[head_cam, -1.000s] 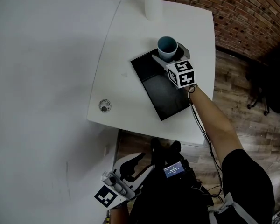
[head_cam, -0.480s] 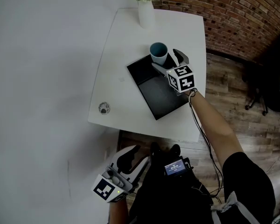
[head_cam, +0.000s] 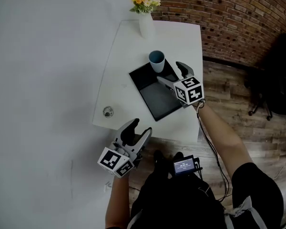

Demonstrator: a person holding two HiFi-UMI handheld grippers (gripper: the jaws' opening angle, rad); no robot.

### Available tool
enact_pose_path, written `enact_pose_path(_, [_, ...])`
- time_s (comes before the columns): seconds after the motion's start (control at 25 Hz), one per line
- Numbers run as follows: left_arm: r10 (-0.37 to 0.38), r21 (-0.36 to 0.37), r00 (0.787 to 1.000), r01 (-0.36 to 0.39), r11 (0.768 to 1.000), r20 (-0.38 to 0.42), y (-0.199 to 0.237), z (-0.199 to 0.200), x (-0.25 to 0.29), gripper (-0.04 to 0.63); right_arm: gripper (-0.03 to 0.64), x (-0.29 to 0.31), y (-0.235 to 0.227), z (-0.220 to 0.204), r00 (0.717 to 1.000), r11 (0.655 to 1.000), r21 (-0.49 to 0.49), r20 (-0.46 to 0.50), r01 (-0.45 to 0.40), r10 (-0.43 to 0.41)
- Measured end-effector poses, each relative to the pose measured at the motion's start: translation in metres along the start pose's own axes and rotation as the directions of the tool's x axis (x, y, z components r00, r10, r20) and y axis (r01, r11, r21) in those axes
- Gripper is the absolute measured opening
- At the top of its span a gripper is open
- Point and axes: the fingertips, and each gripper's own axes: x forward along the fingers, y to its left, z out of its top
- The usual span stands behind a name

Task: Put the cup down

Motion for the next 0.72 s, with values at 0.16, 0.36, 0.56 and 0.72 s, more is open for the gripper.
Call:
enact_pose_path(0.16, [-0.034, 0.047, 0.999, 0.033, 0.998, 0.006, 0.0, 0.01, 0.028, 0.256, 0.474, -0.03, 0.011, 0.014, 0.999, 0.999, -0.005, 0.016, -0.036, 0.036])
enact_pose_path(0.36, [-0.068, 0.085, 0.997, 0.065, 0.994, 0.036, -0.009, 0.026, 0.049, 0.29, 0.354, -0.077, 0.024, 0.036, 0.996, 0.998, -0.03, 0.065, -0.056, 0.058])
enact_pose_path(0.56, [-0.132, 0.13, 0.99, 0.124, 0.984, 0.054, -0.028, 0.044, 0.064, 0.29, 0.184, -0.126, 0.029, 0.062, 0.989, 0.999, 0.001, 0.144, -0.034, 0.034])
enact_pose_path(0.72, [-0.185, 0.173, 0.982, 0.175, 0.969, 0.039, -0.044, 0.048, 0.071, 0.29, 0.093, -0.16, 0.038, 0.068, 0.984, 0.999, 0.035, 0.179, -0.022, 0.015])
